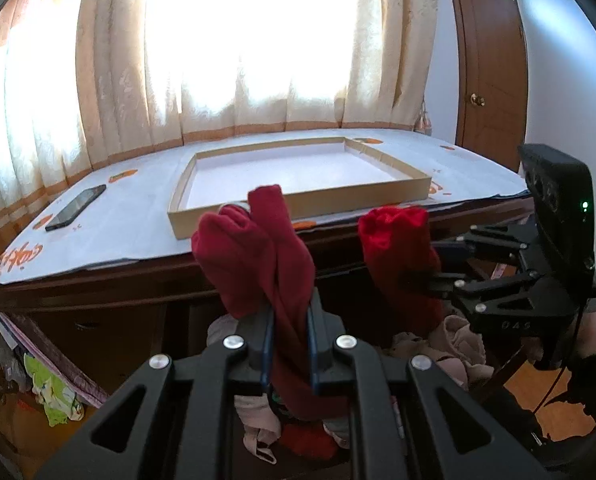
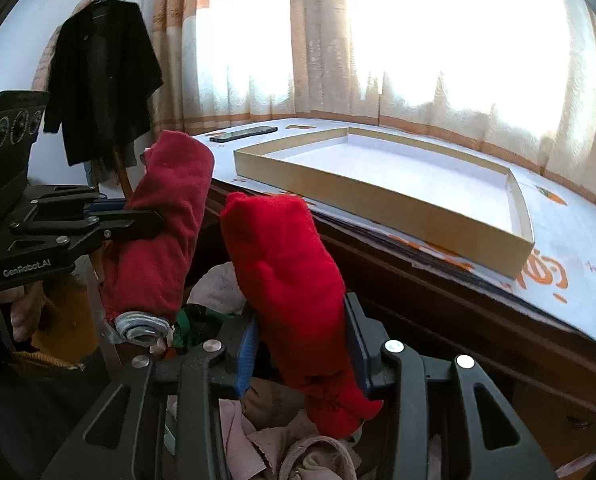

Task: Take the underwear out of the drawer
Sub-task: 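Lift both red socks out of the drawer with both tools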

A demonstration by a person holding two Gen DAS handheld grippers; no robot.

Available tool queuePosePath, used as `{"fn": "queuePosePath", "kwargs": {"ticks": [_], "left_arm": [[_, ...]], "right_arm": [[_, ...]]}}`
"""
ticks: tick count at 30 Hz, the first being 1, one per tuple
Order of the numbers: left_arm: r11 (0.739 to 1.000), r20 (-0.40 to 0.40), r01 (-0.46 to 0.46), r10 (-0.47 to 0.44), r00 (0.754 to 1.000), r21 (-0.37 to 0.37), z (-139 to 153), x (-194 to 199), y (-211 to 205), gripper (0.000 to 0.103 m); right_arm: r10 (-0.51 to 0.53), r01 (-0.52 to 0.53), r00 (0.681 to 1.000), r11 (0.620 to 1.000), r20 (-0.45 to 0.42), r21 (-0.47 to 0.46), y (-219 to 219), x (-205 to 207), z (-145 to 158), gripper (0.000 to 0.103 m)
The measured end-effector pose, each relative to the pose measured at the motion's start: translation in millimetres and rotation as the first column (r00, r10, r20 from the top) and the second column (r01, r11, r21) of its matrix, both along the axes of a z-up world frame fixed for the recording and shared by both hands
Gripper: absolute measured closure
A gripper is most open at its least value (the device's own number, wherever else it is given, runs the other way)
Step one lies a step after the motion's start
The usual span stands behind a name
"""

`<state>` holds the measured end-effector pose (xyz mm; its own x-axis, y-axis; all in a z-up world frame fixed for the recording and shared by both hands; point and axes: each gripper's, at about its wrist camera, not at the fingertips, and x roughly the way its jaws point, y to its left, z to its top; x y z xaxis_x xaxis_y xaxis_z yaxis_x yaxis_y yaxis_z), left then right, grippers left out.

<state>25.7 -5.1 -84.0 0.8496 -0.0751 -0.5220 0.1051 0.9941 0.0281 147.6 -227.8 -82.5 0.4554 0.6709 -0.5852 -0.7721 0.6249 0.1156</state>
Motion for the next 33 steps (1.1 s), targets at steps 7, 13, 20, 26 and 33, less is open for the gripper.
{"fn": "queuePosePath", "kwargs": {"ticks": [7,13,20,26,33], "left_arm": [[1.000,0.034,0.017,-0.018,0.999,0.006,8.5,0.9,-2.4,0.092],[0.999,0.064,0.035,-0.036,0.997,0.014,16.4,1.8,-5.8,0.092],[0.999,0.094,0.044,-0.046,0.994,0.021,25.4,2.3,-6.1,0.092],[0.998,0.119,0.061,-0.065,0.991,0.032,34.7,4.8,-8.6,0.092],[0.995,0.145,0.088,-0.094,0.985,0.048,49.4,10.0,-14.0,0.092]], "right_arm": [[-0.022,0.022,1.000,0.998,-0.006,0.058,-10.8,-4.6,10.0,0.062],[-0.024,0.022,0.999,0.995,0.020,0.092,-9.9,-16.0,29.8,0.062],[-0.037,0.033,0.999,0.992,0.029,0.126,-7.8,-17.9,44.1,0.062],[-0.050,0.047,0.999,0.987,0.014,0.155,-9.7,-12.8,50.1,0.062],[-0.063,0.060,0.998,0.980,0.006,0.190,-14.5,-6.7,62.7,0.062]]}}
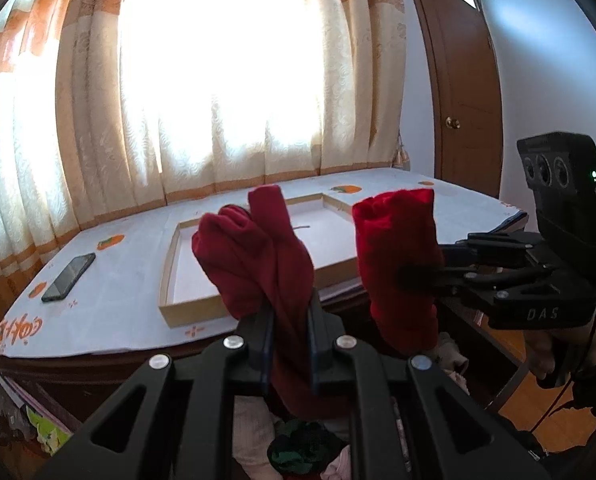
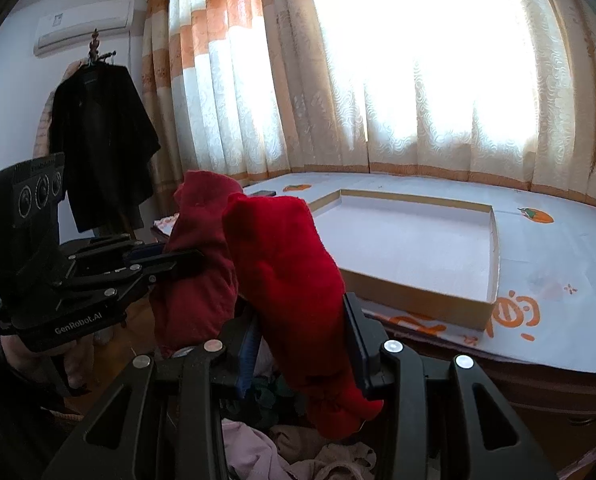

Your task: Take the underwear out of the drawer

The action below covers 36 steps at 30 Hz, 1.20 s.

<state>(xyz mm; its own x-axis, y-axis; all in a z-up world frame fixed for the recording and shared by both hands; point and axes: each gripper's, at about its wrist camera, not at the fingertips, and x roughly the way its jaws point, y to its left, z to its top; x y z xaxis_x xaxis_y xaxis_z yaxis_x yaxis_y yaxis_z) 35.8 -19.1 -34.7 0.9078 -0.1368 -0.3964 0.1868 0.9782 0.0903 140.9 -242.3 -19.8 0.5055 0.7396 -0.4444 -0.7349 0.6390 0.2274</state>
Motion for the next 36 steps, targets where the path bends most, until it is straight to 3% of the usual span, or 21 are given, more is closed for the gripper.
{"fn": "queuePosePath", "kwargs": {"ticks": [25,36], "left_arm": [[0.997,0.056,0.052,-0.056,0.997,0.063,37.9,40.9,-4.7,0.092],[0.994,0.031,0.071,-0.073,0.997,0.088,47.5,83.7,-5.2,0.092]], "right_arm": [[-0.042,0.041,0.998,0.999,0.042,0.026,-1.7,43.5,48.0,0.062],[-0.086,0.086,0.996,0.996,-0.005,0.020,-5.9,90.0,55.7,0.062]]}}
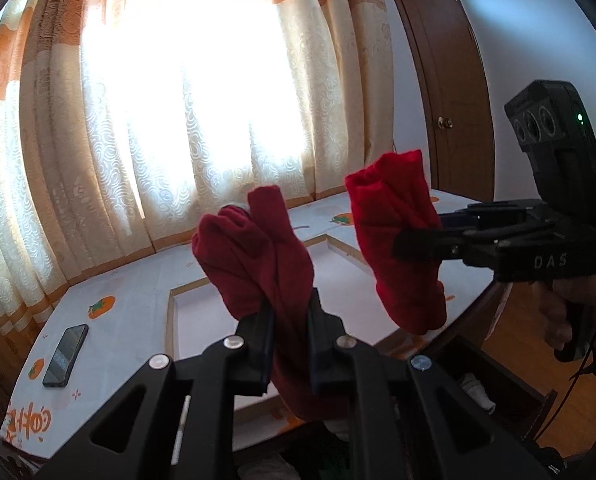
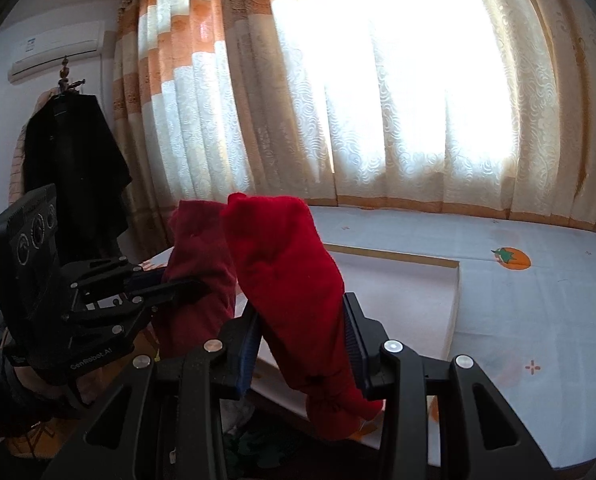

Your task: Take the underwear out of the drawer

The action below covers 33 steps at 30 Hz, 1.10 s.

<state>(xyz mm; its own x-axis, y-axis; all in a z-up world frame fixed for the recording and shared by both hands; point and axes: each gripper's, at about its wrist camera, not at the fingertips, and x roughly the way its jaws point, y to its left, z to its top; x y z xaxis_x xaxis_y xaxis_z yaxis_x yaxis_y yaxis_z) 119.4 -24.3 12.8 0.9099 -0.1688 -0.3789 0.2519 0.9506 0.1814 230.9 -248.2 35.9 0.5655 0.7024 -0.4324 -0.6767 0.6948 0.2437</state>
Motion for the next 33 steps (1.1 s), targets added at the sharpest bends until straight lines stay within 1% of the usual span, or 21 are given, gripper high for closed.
{"fn": "queuePosePath", "kwargs": {"ticks": [3,10,17,24,29,33], "left_arm": [[1.000,-0.005,0.004,-0.004,1.000,0.010,2.4,11.8,-1.3,0.092],[1.000,-0.043,0.014,-0.013,0.999,0.014,4.2,43.0,-4.4,0.092],[0.999,-0.098,0.028,-0.025,0.995,0.025,-0.6,77.6,-10.3,0.092],[0.999,-0.158,0.034,-0.031,0.987,0.015,-7.2,113.4,-16.7,0.092],[0.998,-0.192,0.047,-0.040,0.981,0.032,-13.8,133.4,-24.2,0.092],[0.998,-0.221,0.049,-0.040,0.974,0.033,-18.4,151.0,-26.2,0.092]], "right_arm": [[-0.010,0.010,1.000,1.000,-0.013,0.000,-1.9,11.1,-1.6,0.062],[-0.035,0.035,0.998,0.999,-0.054,0.011,-4.7,38.0,-4.2,0.062],[-0.057,0.059,0.990,0.998,-0.129,0.013,-3.8,75.4,-12.3,0.062],[-0.082,0.088,0.973,0.996,-0.217,0.017,-5.5,115.4,-25.0,0.062],[-0.099,0.103,0.958,0.995,-0.270,0.000,-4.9,141.1,-35.9,0.062],[-0.105,0.114,0.941,0.993,-0.320,0.009,-6.4,158.3,-44.9,0.062]]}}
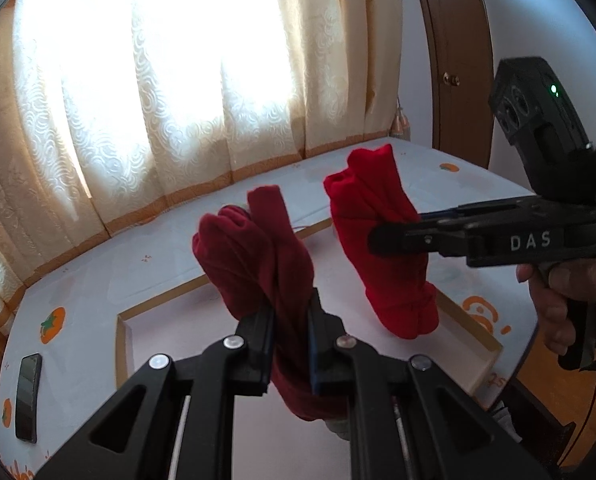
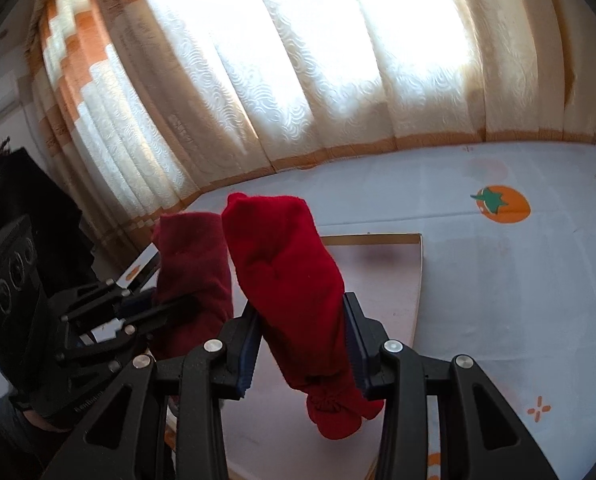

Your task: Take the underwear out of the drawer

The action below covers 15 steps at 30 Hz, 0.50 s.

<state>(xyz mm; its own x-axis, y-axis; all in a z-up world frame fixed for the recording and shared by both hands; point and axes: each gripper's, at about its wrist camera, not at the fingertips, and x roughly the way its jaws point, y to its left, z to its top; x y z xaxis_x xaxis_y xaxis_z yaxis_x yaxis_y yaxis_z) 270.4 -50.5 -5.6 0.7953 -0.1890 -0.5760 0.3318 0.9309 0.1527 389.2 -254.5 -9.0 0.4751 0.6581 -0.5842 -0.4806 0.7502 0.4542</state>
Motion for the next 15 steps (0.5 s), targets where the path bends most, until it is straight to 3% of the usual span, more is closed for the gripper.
{"fn": "queuePosePath", "kwargs": {"ticks": [6,15], "left_arm": [[1.000,-0.067,0.005,-0.005,0.998,0.000,-10.0,30.6,-4.0,0.092],[1.000,-0.131,-0.004,0.004,0.991,0.007,-27.9,59.8,-9.2,0.092]], "right_arm": [[-0.013,0.013,0.999,1.000,-0.042,-0.014,6.5,21.1,-3.1,0.062],[-0.088,0.092,0.977,0.996,-0.196,0.012,3.5,67.5,-29.3,0.062]]}}
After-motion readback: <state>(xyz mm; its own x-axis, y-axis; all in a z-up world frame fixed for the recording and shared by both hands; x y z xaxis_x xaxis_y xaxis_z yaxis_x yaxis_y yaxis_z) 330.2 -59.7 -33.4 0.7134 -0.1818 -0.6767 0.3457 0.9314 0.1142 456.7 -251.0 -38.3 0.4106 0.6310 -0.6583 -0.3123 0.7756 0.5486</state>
